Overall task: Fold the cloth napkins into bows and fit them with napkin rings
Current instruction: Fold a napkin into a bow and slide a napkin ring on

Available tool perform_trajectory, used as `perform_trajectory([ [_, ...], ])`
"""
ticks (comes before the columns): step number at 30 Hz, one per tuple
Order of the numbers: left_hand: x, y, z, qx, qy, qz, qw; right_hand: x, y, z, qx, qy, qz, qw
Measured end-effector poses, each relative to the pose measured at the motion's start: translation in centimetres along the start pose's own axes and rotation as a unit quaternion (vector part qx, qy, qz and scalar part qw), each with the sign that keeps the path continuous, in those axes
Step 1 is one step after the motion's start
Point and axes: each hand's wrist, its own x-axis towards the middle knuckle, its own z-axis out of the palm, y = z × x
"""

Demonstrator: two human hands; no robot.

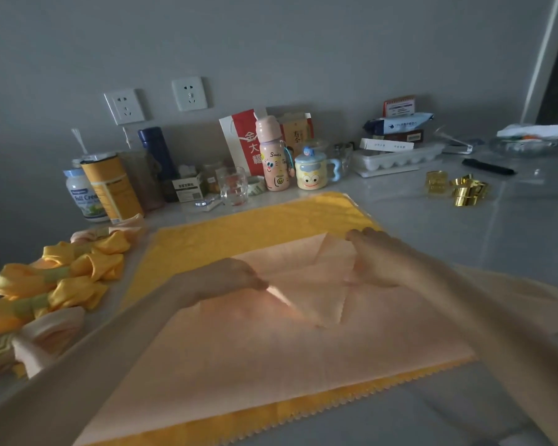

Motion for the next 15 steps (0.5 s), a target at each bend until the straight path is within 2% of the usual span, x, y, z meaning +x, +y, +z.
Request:
perform_trajectory([
  [3, 2.8, 1.7, 0.8, -0.085, 0.07, 0.013, 0.994, -1.1, -1.1, 1.6, 0.008, 0.04, -0.048, 0.998],
  [6, 5.7, 3.0, 1.1, -0.12, 0.147, 0.031, 0.981, -2.4, -1.9, 3.2, -0.064, 0.162, -0.064, 0.983],
  [8, 7.2, 3.1, 0.9, -0.18, 0.228, 0.048, 0.956, -3.3, -2.2, 3.0, -0.043, 0.224, -0.09, 0.969],
  [11, 8.2, 2.7, 0.1, -0.24, 0.316, 0.042, 0.917, -4.7, -2.2, 2.6, 0.004, 0.149, -0.123, 0.981],
  [15, 6.8, 2.2, -0.3, -0.137, 0.339, 0.042, 0.93, -4.3, -1.5, 2.3, 0.046, 0.048, -0.177, 0.982],
])
